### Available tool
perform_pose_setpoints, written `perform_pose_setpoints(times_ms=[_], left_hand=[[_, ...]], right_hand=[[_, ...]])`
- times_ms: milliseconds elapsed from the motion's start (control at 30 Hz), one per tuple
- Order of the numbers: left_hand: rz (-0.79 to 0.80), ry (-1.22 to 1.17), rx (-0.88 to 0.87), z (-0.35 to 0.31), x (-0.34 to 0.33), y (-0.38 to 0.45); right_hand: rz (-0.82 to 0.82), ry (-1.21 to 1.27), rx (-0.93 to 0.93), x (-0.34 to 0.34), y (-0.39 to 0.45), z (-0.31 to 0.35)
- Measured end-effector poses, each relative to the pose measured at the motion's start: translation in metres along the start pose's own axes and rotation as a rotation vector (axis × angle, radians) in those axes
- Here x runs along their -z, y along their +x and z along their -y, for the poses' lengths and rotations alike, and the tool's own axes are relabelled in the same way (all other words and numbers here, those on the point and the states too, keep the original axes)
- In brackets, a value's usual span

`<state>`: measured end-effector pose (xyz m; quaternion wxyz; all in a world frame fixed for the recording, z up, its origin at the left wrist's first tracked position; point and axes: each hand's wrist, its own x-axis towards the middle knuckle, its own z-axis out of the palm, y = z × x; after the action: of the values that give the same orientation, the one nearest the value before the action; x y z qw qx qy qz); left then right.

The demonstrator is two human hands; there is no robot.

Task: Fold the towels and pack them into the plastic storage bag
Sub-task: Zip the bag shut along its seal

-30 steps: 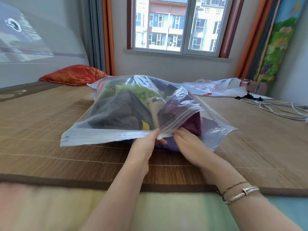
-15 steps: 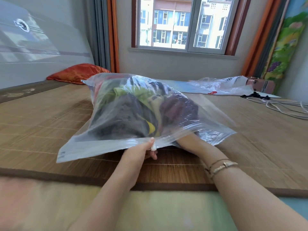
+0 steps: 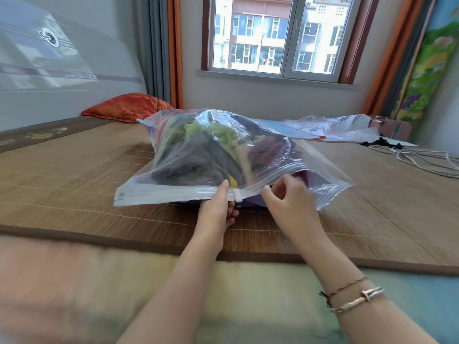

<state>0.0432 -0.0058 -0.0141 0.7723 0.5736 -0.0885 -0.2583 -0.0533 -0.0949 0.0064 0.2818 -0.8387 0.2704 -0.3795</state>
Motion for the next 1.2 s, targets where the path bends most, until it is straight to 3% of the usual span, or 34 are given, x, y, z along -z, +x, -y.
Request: perform_pose_setpoints(times_ms=[100,167,333,533,700,1000,1200], left_hand=[[-0.034,0.065,-0.068,0.001,0.001,0.002],[-0.033,0.122,-0.117,0.001,0.005,0.003],[0.123,0.195,-0.118,0.003,0.026,0.002],[0.278,0.165,-0.118,0.002,0.038,-0.002],[0.258,0.045,-0.133,-0.005,0.041,-0.008],[0.301,-0.017,-0.049,-0.021,0.066,-0.015],[0.092,-0.226,0.006,-0.017,0.045,-0.019]], right_hand=[[0.497,0.294,-0.483,-0.012,-0.005,0.015],[0.58,0.366,-0.556,-0.022,-0.009,0.017],[0.559,0.858,-0.59,-0.042,-0.013,0.022],[0.323,1.031,-0.562,-0.058,-0.021,0.033],[0.239,1.093,-0.504,-0.05,-0.013,0.017],[-0.027,1.242,-0.666,-0.017,0.004,-0.021],[0.023,1.132,-0.608,-0.018,-0.007,-0.015]])
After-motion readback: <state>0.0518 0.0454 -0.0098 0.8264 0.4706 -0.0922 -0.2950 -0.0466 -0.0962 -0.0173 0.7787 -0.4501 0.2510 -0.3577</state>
